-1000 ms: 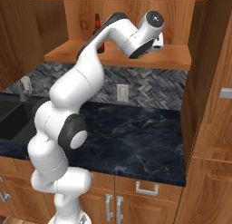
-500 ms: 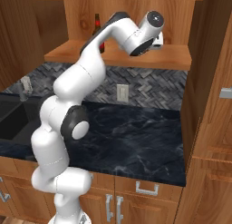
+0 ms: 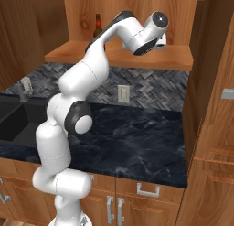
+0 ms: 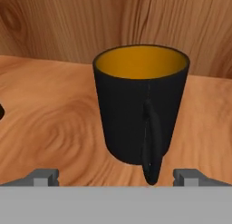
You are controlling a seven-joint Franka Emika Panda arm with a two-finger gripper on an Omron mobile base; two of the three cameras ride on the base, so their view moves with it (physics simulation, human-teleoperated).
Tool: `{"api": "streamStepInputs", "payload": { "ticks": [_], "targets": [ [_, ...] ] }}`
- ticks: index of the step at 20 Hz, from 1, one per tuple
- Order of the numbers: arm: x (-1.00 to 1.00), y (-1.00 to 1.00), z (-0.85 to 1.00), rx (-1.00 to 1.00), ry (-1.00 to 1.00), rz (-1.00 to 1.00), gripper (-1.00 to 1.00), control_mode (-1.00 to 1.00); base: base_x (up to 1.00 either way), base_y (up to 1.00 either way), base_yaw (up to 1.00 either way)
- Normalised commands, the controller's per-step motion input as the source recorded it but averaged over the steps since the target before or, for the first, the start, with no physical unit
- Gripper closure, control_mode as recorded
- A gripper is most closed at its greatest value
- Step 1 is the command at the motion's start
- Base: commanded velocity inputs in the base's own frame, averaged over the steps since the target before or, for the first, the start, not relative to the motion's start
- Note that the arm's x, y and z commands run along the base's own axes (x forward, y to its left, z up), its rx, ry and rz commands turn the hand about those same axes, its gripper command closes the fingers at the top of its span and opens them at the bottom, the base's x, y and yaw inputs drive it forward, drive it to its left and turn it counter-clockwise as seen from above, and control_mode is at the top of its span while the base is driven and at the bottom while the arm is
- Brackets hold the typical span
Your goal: Open the cabinet directly in front. Then move the beer and the mug to the dining counter with the candle on it.
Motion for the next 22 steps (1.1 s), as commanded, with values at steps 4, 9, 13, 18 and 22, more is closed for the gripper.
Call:
{"api": "streamStepInputs", "payload": {
  "ticks": [4,9,13,18,22],
  "targets": [
    [0.16,-0.08,0.0,0.0,0.0,0.03,-1.0,-1.0,0.0,0.0,0.0],
    [0.15,-0.05,-0.04,0.0,0.0,0.04,-1.0,-1.0,0.0,0.0,0.0],
    [0.15,0.0,-0.11,0.0,0.0,0.04,-1.0,-1.0,0.0,0.0,0.0],
    [0.16,0.0,-0.09,0.0,0.01,0.03,-1.0,-1.0,0.0,0.0,0.0],
    [0.2,0.0,-0.11,0.0,0.03,0.03,-1.0,-1.0,0.0,0.0,0.0]
  ]
}}
